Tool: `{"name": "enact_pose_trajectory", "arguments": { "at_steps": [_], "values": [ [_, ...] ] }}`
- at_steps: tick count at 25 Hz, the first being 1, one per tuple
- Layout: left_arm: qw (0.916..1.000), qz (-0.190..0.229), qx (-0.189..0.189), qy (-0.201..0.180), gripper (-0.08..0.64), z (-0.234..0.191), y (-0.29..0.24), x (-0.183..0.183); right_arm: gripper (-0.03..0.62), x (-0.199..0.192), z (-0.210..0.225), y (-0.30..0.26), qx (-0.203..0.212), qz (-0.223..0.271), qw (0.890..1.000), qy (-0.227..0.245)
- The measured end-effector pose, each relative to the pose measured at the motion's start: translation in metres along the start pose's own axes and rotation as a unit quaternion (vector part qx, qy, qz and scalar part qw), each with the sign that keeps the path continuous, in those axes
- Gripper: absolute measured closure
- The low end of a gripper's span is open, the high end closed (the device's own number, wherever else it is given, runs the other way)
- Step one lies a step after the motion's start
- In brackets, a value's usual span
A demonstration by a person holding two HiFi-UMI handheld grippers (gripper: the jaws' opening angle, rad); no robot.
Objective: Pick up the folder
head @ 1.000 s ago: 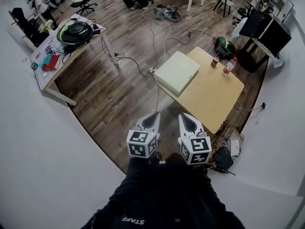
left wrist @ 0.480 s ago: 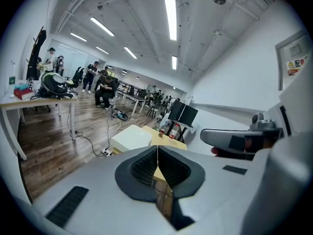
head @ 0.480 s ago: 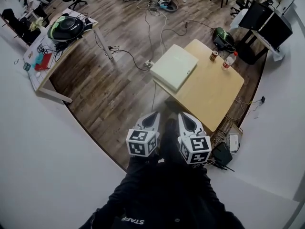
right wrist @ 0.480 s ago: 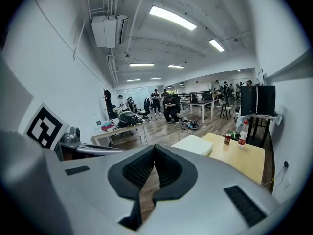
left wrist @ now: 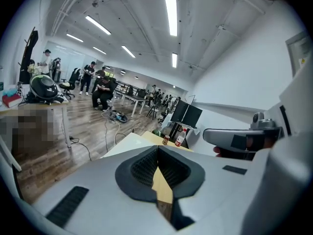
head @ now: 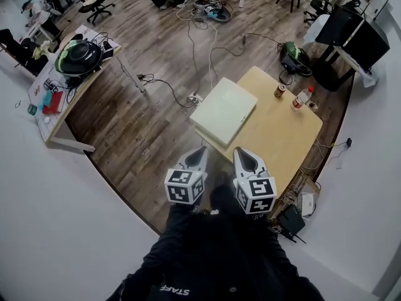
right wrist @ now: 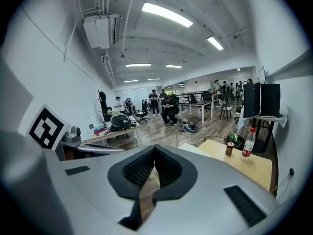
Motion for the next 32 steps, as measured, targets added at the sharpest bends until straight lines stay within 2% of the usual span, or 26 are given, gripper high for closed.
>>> {"name": "enact_pose_trajectory", "arguments": {
  "at_steps": [7,15,26,32],
  "values": [
    [0.9998,-0.018,-0.004,-0.004,0.526,-0.005,-0.078,0.044,0.569,0.031,0.062,-0.055,0.004,-0.01,1.0,-0.006],
    [0.9988,-0.049,0.008,-0.003,0.526,-0.007,-0.149,0.062,0.569,0.028,0.132,-0.094,0.006,-0.044,0.998,-0.041],
    [0.9959,-0.085,0.033,0.0,0.526,-0.048,-0.196,0.069,0.569,0.017,0.163,-0.142,0.014,-0.075,0.994,-0.082],
    [0.9935,-0.109,0.033,0.001,0.526,-0.08,-0.216,0.068,0.569,0.011,0.165,-0.165,-0.001,-0.088,0.992,-0.09]
  ]
}}
Point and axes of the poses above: the fingertips, and each gripper's own axes: y backward along the fingers, z to its right, x out of its top, the point moved 1 cm from there along y, backward along the fingers, and after that the axes turned 7 degrees about -z, right-handed, at the moved point
